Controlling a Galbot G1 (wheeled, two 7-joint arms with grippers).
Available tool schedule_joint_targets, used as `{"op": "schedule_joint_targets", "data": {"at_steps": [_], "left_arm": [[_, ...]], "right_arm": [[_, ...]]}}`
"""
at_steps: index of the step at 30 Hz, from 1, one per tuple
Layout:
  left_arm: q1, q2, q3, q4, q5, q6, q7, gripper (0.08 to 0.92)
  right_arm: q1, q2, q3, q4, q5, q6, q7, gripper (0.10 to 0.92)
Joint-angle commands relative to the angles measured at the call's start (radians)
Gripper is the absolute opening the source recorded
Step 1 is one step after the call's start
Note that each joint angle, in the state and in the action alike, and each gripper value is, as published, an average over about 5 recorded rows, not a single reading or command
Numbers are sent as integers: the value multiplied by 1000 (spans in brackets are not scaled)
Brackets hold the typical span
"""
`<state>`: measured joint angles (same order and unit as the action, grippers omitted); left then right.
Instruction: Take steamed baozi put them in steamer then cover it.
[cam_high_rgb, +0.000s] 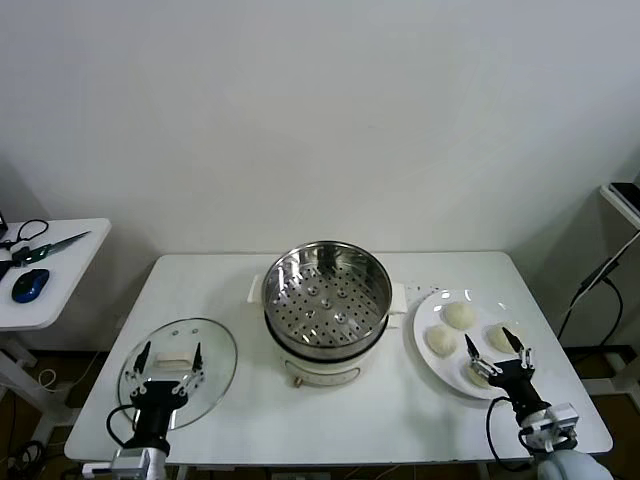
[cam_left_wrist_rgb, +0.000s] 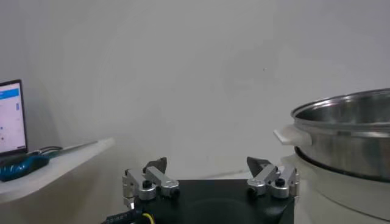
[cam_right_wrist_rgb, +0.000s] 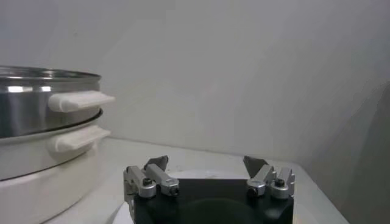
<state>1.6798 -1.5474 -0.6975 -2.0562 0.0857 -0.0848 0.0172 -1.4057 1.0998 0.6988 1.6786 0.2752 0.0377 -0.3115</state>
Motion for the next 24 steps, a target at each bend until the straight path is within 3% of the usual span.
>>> {"op": "schedule_joint_targets", "data": {"at_steps": [1, 7, 12, 17, 24], "left_arm": [[6, 1, 1, -6, 2, -3, -2, 823], [13, 6, 4, -16, 5, -6, -9, 823], [17, 10, 4, -19, 1, -8, -16, 823], [19, 16, 3, -13, -1, -10, -18, 823], [11, 22, -5, 5, -12, -10, -21, 823]], "right_arm": [[61, -105, -5, -11, -49, -68, -86, 823], [279, -415, -140, -165, -141, -147, -414, 823], [633, -583, -452, -356, -251, -131, -641, 823], [1012, -630, -844, -478, -393, -80, -753, 823], [1391, -527, -1265, -675, -467, -26, -805, 823]]}}
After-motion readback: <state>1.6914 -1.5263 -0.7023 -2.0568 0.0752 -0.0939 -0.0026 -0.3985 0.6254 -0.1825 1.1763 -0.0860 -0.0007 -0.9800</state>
